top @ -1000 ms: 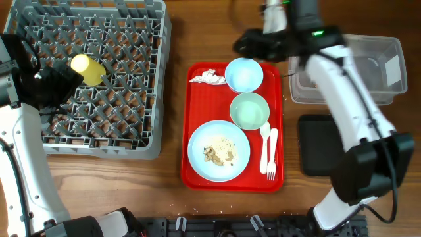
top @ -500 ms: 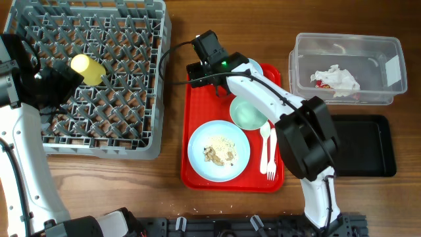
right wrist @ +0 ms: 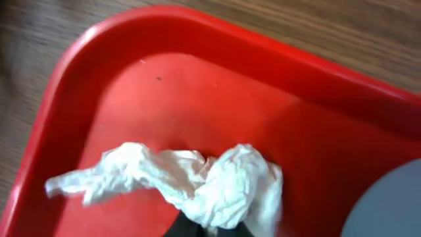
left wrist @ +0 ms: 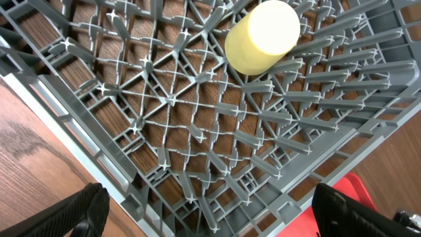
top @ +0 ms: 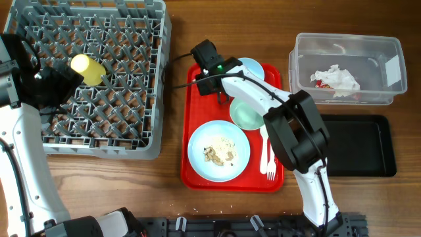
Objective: Sort waste into correct bins and load items into the dishwasher rack
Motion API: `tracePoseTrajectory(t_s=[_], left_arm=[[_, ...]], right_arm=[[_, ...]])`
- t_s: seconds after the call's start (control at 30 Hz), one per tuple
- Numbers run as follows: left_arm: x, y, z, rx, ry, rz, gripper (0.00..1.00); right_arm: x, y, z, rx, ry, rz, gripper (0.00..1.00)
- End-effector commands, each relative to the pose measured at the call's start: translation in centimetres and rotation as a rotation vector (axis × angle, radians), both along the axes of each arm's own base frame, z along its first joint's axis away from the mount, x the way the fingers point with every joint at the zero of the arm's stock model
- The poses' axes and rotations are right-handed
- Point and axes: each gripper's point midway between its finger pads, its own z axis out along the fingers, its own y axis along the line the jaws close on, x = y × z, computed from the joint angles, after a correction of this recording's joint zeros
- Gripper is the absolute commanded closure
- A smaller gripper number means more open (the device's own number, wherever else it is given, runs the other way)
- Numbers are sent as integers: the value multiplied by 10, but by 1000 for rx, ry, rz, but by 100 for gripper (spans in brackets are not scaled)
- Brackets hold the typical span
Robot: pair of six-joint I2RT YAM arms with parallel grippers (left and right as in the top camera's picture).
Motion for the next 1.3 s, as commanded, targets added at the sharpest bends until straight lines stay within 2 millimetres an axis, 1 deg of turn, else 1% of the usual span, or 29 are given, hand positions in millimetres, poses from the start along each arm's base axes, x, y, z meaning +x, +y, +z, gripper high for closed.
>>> tracePoseTrajectory(t_s=[0.0, 0.07, 0.1, 0.13, 0.2, 0.23, 0.27, 0.3, 0.33, 0.37, 0.4, 0.43, 0.47, 0.5, 0.53, 0.57, 0.6, 0.63, 0.67, 0.73, 0.83, 0.93, 0.97, 1.1, 1.13, 1.2, 1.27], left_arm=[[-1, 3, 1, 8, -1, 14, 0], [0, 3, 1, 8, -2, 14, 0], [-1, 3, 1, 7, -2, 15, 0], [-1, 3, 1, 8, -1, 14, 0], [0, 3, 1, 8, -2, 15, 0], [-1, 3, 1, 8, -1, 14, 0], [-1, 3, 1, 8, -1, 14, 0], [-1, 3, 1, 8, -1, 14, 0], [-1, 3, 1, 8, -1, 14, 0], [0, 3, 1, 8, -2, 15, 0], [0, 3, 1, 8, -2, 15, 0], [0, 3, 1, 8, -2, 15, 0], [0, 3, 1, 8, -2, 14, 0], [0, 3, 1, 8, -2, 14, 0], [-1, 3, 1, 7, -2, 15, 0], [0, 3, 1, 8, -2, 15, 0], [-1, 3, 1, 8, -1, 14, 0], [-1, 3, 1, 7, -2, 15, 0], [-1, 3, 1, 8, -1, 15, 0], [-1, 3, 1, 8, -1, 15, 0], [0, 3, 1, 8, -2, 14, 0], [-1, 3, 1, 8, -1, 14, 0], [0, 3, 1, 8, -2, 15, 0], [-1, 3, 1, 8, -1, 14, 0], [0, 3, 1, 8, -2, 14, 0], [-1, 3, 1, 7, -2, 15, 0], [0, 3, 1, 8, -2, 14, 0]], right_arm=[[1, 1, 43, 53, -47, -44, 96], [7, 0, 90, 112, -125, -84, 96], [11, -5, 112, 141, -167, -128, 96], [16, -15, 140, 174, -220, -191, 96], [23, -45, 195, 254, -315, -337, 96], [25, -60, 211, 278, -339, -394, 96], [27, -79, 226, 303, -361, -468, 96], [29, -109, 238, 320, -376, -573, 96], [29, -137, 242, 329, -376, -675, 96], [30, -167, 241, 325, -364, -774, 96], [30, -196, 236, 313, -347, -857, 96], [29, -218, 231, 298, -329, -907, 96], [29, -245, 221, 279, -300, -960, 96], [29, -267, 212, 265, -269, -987, 94], [30, -284, 204, 254, -239, -979, 88], [31, -296, 197, 246, -219, -974, 71], [31, -307, 191, 240, -202, -971, 48], [31, -319, 184, 228, -183, -970, 29], [30, -328, 177, 225, -161, -969, 14], [25, -335, 172, 244, -118, -951, 5], [17, -330, 176, 282, -79, -888, 2], [6, -321, 190, 290, -72, -841, 2], [0, -313, 198, 311, -66, -800, 2], [-29, -253, 238, 458, -36, -485, 3], [-39, -241, 244, 477, -19, -429, 3], [-60, -222, 247, 481, 33, -363, 3], [-79, -205, 242, 468, 109, -334, 3]])
